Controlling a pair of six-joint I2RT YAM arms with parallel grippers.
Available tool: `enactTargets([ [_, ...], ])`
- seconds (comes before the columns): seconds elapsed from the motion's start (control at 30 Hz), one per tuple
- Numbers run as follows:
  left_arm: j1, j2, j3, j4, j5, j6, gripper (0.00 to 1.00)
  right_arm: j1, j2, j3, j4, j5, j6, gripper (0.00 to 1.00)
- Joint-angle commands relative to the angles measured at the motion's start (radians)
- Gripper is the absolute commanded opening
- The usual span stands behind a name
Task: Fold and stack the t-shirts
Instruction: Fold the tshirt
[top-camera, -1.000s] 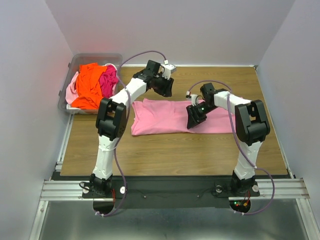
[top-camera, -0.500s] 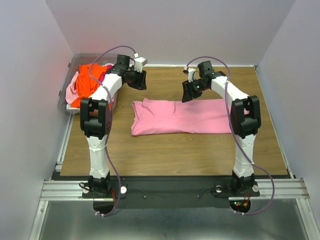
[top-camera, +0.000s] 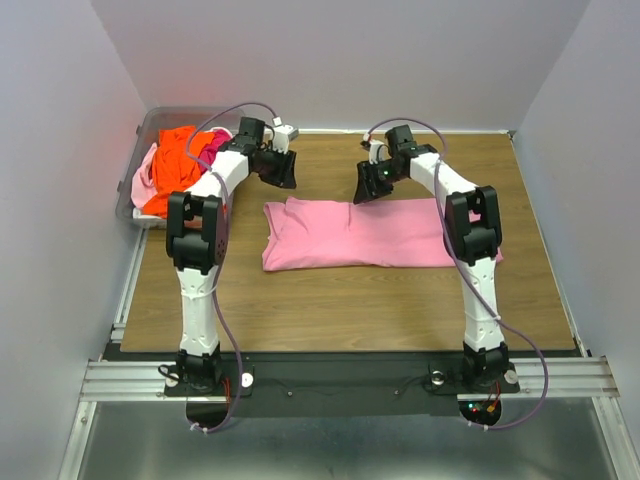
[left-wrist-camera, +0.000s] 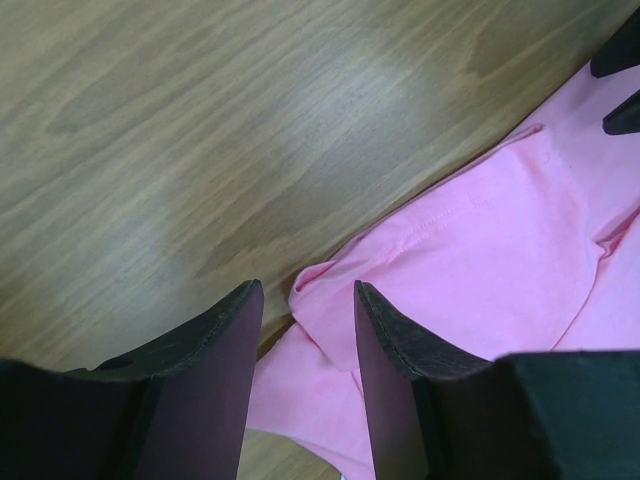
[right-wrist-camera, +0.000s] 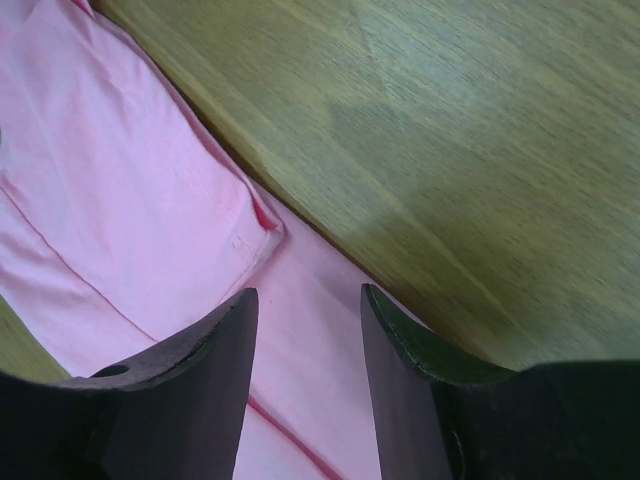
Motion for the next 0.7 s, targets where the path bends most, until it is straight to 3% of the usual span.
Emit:
enactTargets([
  [0.0, 0.0, 0.025, 0.01, 0.002, 0.039, -0.011, 0.52, 0.017, 0.014, 0.053, 0.043, -0.052, 0.051, 0.51],
  [0.67, 0.0, 0.105, 0.038, 0.007, 0.075, -0.056, 0.47, 0.047, 0.071, 0.064, 0.072, -0.066, 0.105, 0.48],
])
